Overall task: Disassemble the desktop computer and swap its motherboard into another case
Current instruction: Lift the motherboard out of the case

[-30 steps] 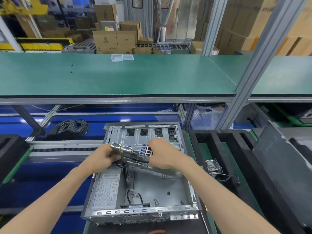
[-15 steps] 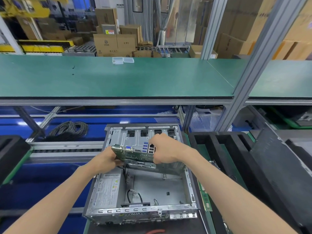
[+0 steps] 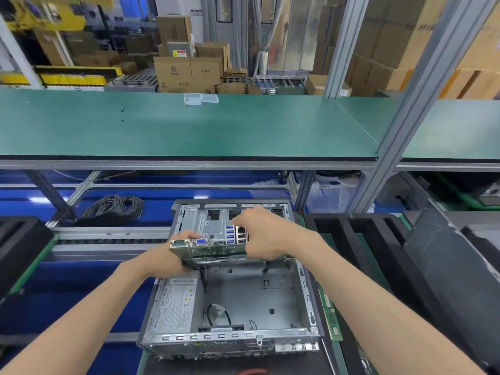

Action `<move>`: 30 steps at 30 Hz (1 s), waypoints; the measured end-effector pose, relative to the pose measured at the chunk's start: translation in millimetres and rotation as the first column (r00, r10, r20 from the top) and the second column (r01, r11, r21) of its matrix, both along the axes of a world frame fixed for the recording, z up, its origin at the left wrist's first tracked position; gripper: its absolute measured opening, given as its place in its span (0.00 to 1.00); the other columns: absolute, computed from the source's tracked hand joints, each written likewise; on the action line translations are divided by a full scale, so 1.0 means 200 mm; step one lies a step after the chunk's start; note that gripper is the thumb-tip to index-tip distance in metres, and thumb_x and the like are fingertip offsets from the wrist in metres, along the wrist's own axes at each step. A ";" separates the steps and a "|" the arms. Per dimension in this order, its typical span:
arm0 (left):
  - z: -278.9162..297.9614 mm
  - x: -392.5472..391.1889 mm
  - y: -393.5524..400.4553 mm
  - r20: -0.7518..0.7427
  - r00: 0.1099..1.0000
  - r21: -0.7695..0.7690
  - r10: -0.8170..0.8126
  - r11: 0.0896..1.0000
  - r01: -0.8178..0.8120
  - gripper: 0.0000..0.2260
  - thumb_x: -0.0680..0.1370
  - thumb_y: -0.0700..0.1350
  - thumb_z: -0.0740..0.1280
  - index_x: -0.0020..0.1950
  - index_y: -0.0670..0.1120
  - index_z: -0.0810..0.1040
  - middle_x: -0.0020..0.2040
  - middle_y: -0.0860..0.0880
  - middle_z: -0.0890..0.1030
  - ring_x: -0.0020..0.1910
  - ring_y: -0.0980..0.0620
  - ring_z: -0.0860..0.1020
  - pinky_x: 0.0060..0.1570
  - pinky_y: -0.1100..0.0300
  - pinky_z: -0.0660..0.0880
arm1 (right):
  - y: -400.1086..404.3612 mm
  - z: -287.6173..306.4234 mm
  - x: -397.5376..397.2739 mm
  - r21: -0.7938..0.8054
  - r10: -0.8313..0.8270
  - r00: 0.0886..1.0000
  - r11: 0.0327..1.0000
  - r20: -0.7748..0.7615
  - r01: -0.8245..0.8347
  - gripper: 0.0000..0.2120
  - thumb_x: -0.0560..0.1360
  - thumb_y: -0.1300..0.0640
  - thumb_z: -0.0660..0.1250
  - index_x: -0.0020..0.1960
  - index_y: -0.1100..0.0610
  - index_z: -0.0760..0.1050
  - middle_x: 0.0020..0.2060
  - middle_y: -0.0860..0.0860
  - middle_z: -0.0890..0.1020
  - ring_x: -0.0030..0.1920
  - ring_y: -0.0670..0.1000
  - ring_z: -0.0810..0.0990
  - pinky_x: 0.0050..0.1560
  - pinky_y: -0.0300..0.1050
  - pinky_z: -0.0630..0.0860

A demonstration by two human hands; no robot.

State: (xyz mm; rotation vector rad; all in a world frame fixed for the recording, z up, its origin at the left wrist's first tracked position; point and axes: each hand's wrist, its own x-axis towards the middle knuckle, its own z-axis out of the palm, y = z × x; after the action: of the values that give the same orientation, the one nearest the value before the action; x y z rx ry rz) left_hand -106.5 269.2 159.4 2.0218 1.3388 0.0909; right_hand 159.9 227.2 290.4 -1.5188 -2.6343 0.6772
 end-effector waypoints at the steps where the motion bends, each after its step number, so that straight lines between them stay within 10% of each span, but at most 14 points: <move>1: -0.01 0.00 -0.01 -0.015 1.000 0.013 0.012 1.000 -0.012 0.24 0.72 0.46 0.76 0.63 0.61 0.70 0.57 0.61 0.75 0.50 0.64 0.79 0.53 0.69 0.75 | -0.01 0.01 0.01 0.006 0.008 1.000 1.000 -0.011 -0.008 0.22 0.65 0.69 0.60 0.58 0.65 0.77 0.31 0.54 0.73 0.34 0.41 0.65 0.26 0.39 0.61; 6: 0.00 0.05 -0.08 0.041 0.996 0.181 0.085 0.979 -0.091 0.19 0.78 0.47 0.73 0.49 0.70 0.69 0.42 0.84 0.71 0.44 0.83 0.70 0.42 0.82 0.67 | -0.02 0.10 0.02 0.039 0.048 0.998 0.998 -0.050 -0.046 0.09 0.64 0.69 0.60 0.42 0.59 0.72 0.37 0.55 0.73 0.40 0.54 0.71 0.28 0.46 0.66; 14: 0.08 0.20 -0.04 0.400 0.875 0.106 0.273 0.934 -0.340 0.23 0.75 0.41 0.75 0.41 0.73 0.80 0.44 0.74 0.80 0.46 0.74 0.77 0.42 0.76 0.71 | -0.02 0.25 0.10 0.146 0.049 0.998 0.988 -0.049 -0.041 0.08 0.64 0.70 0.61 0.37 0.59 0.64 0.28 0.51 0.62 0.29 0.50 0.58 0.29 0.44 0.54; 21: 0.12 0.39 0.01 0.598 0.748 -0.043 0.290 0.943 -0.331 0.23 0.72 0.46 0.78 0.65 0.55 0.74 0.56 0.62 0.81 0.54 0.67 0.78 0.51 0.70 0.69 | -0.02 0.31 0.32 0.162 -0.066 0.996 0.984 -0.060 0.075 0.11 0.65 0.69 0.61 0.46 0.68 0.74 0.34 0.66 0.78 0.30 0.53 0.65 0.31 0.46 0.60; 30: 0.15 0.83 0.06 0.571 0.788 -0.010 0.230 0.962 -0.274 0.08 0.68 0.59 0.76 0.43 0.64 0.79 0.46 0.64 0.83 0.47 0.62 0.81 0.44 0.59 0.71 | -0.09 0.34 0.70 0.140 -0.245 0.968 0.958 -0.047 0.249 0.11 0.65 0.70 0.64 0.48 0.69 0.74 0.36 0.64 0.78 0.31 0.59 0.69 0.28 0.48 0.69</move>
State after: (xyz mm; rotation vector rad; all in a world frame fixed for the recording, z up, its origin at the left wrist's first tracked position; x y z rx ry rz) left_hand 59.5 281.9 190.2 1.6586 1.2039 0.8173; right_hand 299.5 209.2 357.8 -1.7381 -2.3562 0.4742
